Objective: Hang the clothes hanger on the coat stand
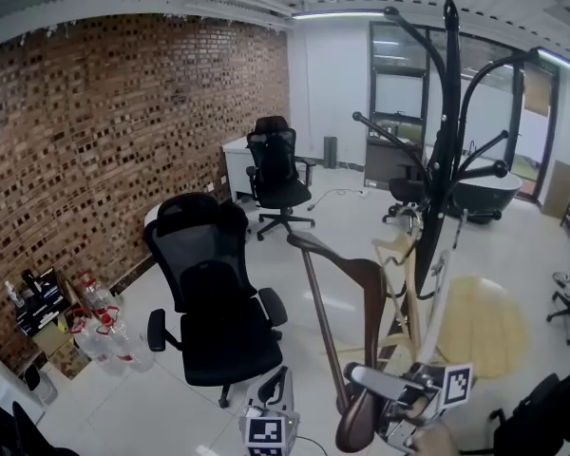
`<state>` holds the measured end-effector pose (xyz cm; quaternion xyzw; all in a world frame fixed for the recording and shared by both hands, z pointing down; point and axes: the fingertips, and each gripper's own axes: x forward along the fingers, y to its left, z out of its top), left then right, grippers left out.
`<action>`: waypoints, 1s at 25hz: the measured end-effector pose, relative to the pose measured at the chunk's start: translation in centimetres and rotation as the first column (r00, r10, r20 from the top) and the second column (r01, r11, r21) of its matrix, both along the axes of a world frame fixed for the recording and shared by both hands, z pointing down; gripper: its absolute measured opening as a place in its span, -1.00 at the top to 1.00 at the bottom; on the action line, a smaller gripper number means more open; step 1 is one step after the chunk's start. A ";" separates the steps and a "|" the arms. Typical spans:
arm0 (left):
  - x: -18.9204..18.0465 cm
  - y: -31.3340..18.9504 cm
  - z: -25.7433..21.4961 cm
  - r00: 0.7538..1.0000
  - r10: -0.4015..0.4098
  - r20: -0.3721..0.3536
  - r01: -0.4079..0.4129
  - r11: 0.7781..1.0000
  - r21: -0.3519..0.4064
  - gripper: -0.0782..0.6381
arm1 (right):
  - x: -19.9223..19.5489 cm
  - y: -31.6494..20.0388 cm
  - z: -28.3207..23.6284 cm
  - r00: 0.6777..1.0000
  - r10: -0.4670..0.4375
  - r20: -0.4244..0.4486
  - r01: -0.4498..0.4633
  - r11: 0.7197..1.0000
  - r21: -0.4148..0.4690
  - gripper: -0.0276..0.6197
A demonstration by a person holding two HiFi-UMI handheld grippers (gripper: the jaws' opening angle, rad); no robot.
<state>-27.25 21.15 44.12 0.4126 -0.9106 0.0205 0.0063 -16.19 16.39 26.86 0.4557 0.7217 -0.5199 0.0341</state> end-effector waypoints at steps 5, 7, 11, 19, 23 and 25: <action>-5.0 1.4 1.6 0.998 0.067 -0.008 -0.067 0.998 -0.012 0.73 | -5.0 1.9 1.1 0.997 0.073 -0.005 -0.073 0.997 0.000 0.78; -7.5 2.4 0.8 0.993 0.122 0.010 -0.121 0.993 -0.004 0.73 | -7.4 3.6 0.8 0.992 0.125 0.004 -0.125 0.992 0.008 0.78; -12.1 5.0 -0.4 0.976 0.216 0.035 -0.216 0.976 -0.003 0.73 | -11.6 7.1 1.0 0.976 0.219 0.008 -0.219 0.976 -0.009 0.78; -16.6 4.5 -0.5 0.942 0.333 0.050 -0.333 0.943 0.002 0.73 | -16.1 8.5 2.1 0.949 0.315 0.010 -0.315 0.949 0.001 0.78; -17.6 3.1 -0.6 0.940 0.340 0.036 -0.340 0.940 -0.002 0.73 | -17.0 7.3 2.0 0.944 0.329 0.010 -0.329 0.944 0.000 0.78; -18.0 1.8 -1.2 0.939 0.341 0.033 -0.341 0.940 -0.003 0.73 | -17.4 5.8 1.5 0.943 0.332 0.013 -0.332 0.943 -0.015 0.78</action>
